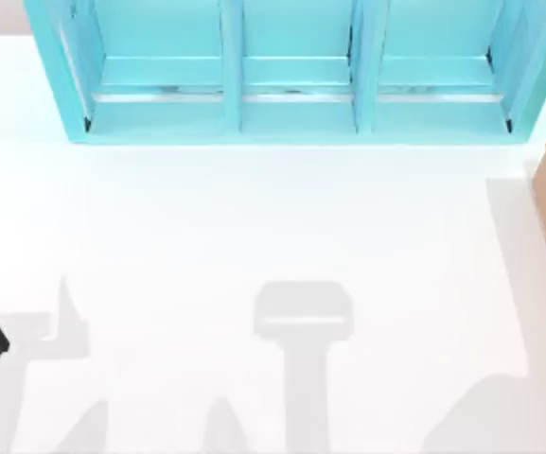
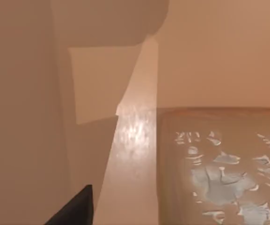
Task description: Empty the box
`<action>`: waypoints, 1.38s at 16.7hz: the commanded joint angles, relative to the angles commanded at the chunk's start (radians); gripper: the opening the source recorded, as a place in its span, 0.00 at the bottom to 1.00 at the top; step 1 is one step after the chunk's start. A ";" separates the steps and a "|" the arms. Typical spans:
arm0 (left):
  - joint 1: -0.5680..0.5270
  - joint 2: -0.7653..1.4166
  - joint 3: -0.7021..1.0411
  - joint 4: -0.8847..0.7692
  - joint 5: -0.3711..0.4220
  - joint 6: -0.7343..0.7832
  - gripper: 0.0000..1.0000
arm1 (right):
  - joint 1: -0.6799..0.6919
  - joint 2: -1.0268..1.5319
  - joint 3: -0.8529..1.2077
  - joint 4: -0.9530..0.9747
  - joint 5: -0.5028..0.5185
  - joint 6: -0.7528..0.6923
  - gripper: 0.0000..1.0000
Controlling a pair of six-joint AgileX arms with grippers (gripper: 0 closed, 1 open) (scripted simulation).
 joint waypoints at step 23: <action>0.000 0.000 0.000 0.000 0.000 0.000 1.00 | 0.000 0.001 -0.003 0.003 0.000 0.000 0.00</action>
